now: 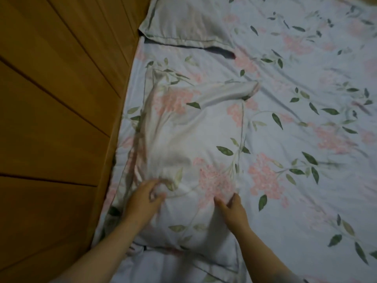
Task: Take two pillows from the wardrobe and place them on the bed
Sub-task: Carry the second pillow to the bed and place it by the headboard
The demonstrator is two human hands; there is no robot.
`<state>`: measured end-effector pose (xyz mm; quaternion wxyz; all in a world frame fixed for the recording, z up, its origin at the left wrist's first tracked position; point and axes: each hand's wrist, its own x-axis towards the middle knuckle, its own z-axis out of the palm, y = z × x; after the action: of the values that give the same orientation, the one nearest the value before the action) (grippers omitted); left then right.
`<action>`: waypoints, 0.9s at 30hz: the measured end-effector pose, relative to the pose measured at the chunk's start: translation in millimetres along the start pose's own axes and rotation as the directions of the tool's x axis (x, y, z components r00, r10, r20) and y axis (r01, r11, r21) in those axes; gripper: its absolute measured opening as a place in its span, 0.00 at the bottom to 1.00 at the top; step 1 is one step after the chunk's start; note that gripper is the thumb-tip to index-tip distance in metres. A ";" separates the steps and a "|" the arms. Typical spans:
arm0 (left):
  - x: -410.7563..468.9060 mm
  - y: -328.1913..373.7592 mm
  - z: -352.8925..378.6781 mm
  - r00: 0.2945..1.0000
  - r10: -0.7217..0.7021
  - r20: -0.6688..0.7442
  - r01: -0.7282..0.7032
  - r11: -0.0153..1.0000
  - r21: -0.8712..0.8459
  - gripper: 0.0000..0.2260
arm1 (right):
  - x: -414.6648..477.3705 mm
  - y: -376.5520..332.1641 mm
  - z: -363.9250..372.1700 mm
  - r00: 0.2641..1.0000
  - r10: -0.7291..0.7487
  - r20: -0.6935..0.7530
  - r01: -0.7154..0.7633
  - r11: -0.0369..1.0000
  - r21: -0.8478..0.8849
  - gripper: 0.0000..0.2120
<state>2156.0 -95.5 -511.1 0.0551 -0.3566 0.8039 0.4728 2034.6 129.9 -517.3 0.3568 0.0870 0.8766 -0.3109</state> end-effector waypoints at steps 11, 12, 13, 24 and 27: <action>4.3 13.7 10.5 0.998 0.009 -0.059 0.004 0.976 0.220 0.09 | -21.0 56.1 -37.6 0.883 -0.388 -0.264 0.263 0.875 -0.406 0.22; -0.5 18.1 12.4 0.998 0.051 -0.048 -0.038 0.970 0.238 0.09 | -25.0 63.1 -39.2 0.892 -0.343 -0.296 0.215 0.895 -0.390 0.21; -6.6 22.6 14.3 0.995 0.091 -0.044 -0.077 0.965 0.252 0.08 | -27.8 67.5 -38.6 0.906 -0.278 -0.319 0.156 0.920 -0.358 0.21; -0.1 -8.9 3.6 0.920 -0.392 0.005 0.392 0.919 -0.041 0.55 | 11.3 -10.9 -4.4 0.999 -0.034 0.034 0.027 0.982 0.187 0.43; 1.4 0.8 -2.5 0.936 -0.351 0.009 0.350 0.930 -0.111 0.50 | 9.4 -22.0 -3.9 0.998 -0.048 0.036 0.040 0.981 0.192 0.43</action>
<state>2155.1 -97.9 -509.8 0.1142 -0.4994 0.7002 0.4973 2017.3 114.3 -510.9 0.3574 0.0951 0.8370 -0.4034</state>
